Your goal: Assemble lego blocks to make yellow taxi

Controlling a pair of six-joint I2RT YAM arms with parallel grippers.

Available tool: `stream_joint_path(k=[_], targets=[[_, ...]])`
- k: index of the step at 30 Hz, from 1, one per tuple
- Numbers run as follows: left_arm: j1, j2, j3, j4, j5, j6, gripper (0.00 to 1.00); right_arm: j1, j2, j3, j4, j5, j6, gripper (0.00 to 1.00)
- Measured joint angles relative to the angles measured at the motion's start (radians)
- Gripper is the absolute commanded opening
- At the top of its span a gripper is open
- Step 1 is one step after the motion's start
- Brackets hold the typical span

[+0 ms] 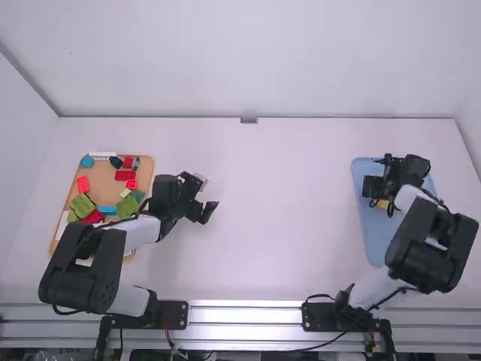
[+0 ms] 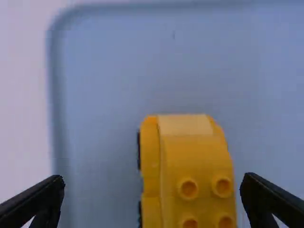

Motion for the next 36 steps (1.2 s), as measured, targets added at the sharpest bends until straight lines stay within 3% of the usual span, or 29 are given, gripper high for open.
stream_joint_path(k=[5, 8, 13, 20, 23, 32, 36], targets=[[-0.006, -0.058, 0.076, -0.17, -0.004, 0.0, 0.99, 0.122, -0.204, 0.003, -0.109, 0.042, 0.006, 0.98], [-0.044, -0.142, 0.083, -0.164, -0.046, 0.0, 0.99, 0.211, -0.274, 0.005, -0.167, 0.053, 0.001, 0.98], [-0.156, -0.349, 0.057, -0.168, -0.169, 0.0, 0.99, 0.377, -0.34, 0.005, -0.217, 0.056, -0.021, 0.98], [-0.188, -0.586, 0.019, -0.214, -0.23, 0.0, 0.97, 0.542, -0.387, 0.005, -0.22, 0.056, -0.024, 0.97], [-0.172, -0.634, -0.001, -0.24, -0.251, -0.01, 0.94, 0.544, -0.407, -0.001, -0.191, 0.061, -0.016, 0.93], [-0.041, -0.746, -0.145, -0.354, -0.342, -0.113, 0.79, 0.43, -0.53, -0.113, -0.072, 0.082, 0.077, 0.8], [0.031, -0.824, -0.214, -0.354, -0.354, -0.172, 0.71, 0.43, -0.59, -0.175, -0.011, 0.085, 0.131, 0.74]])
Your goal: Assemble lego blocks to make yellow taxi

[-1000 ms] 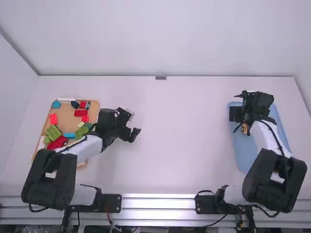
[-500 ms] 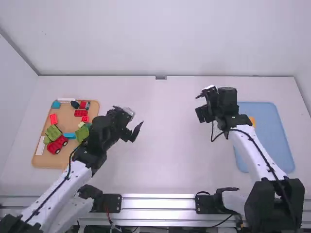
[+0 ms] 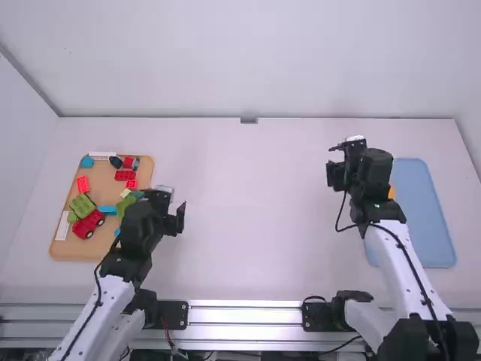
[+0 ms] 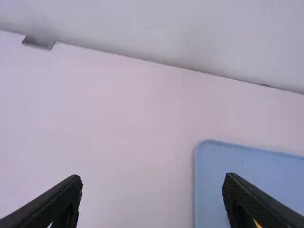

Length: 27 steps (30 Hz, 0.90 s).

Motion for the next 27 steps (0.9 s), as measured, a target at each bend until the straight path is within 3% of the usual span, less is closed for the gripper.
stream_joint_path(k=[5, 12, 27], targets=[[0.087, -0.115, -0.108, 0.0, -0.012, -0.039, 0.6, 0.002, -0.105, -0.092, 0.056, -0.001, 0.087, 0.64], [0.09, -0.281, -0.271, -0.007, -0.014, -0.051, 0.43, 0.002, -0.262, -0.251, 0.053, -0.001, 0.185, 0.48], [0.09, -0.581, -0.274, 0.004, -0.014, -0.055, 0.15, 0.002, -0.612, -0.599, 0.055, 0.0, 0.213, 0.14]])
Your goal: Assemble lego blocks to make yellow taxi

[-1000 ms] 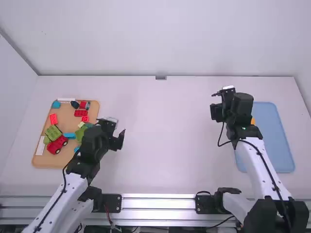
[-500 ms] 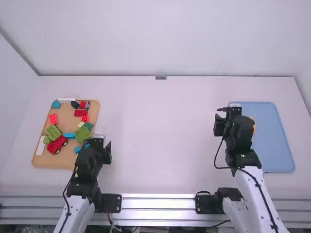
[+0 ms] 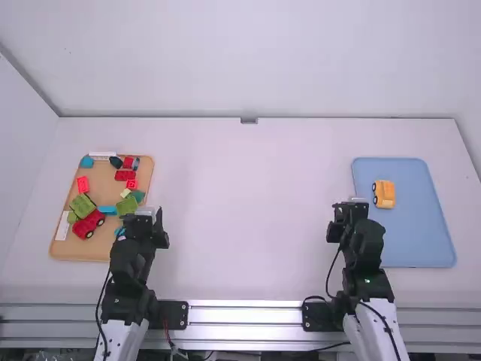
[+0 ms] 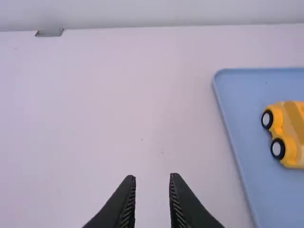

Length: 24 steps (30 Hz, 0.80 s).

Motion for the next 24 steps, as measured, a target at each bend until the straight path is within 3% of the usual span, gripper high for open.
stream_joint_path(k=[8, 13, 24], targets=[[0.0, -0.102, 0.0, 0.0, 0.0, -0.004, 0.05, 0.0, -0.145, -0.143, -0.001, 0.002, 0.0, 0.0], [0.0, -0.115, 0.0, 0.0, 0.0, -0.004, 0.0, 0.0, -0.238, -0.147, 0.008, 0.001, 0.001, 0.0], [0.0, -0.115, 0.0, 0.0, 0.0, -0.004, 0.0, 0.0, -0.384, -0.147, 0.009, -0.001, 0.003, 0.0]])
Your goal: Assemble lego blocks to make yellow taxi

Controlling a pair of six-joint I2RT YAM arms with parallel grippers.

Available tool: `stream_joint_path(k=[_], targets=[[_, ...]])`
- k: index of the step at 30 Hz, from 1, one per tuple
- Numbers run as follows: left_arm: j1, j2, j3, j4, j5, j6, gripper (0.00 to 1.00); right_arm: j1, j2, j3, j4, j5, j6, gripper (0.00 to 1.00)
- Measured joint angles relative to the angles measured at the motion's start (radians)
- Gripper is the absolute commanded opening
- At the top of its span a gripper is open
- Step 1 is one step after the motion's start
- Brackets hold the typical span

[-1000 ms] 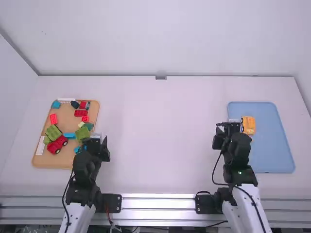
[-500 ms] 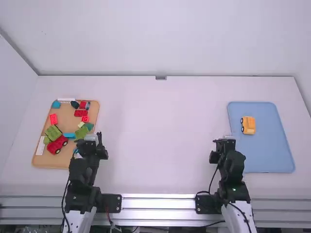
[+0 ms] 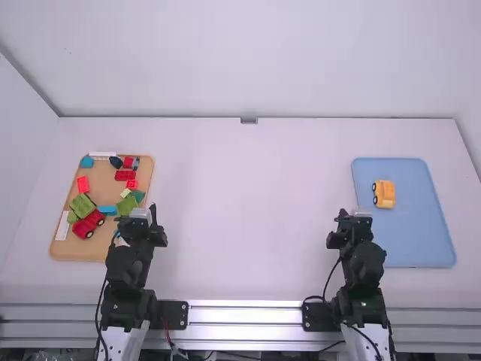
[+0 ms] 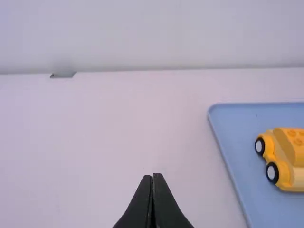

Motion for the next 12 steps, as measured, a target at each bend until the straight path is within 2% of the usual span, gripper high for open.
stream_joint_path(k=[12], targets=[[0.0, 0.0, 0.0, 0.0, 0.0, 0.0, 0.0, 0.0, -0.131, 0.0, 0.0, 0.002, -0.002, 0.0]])
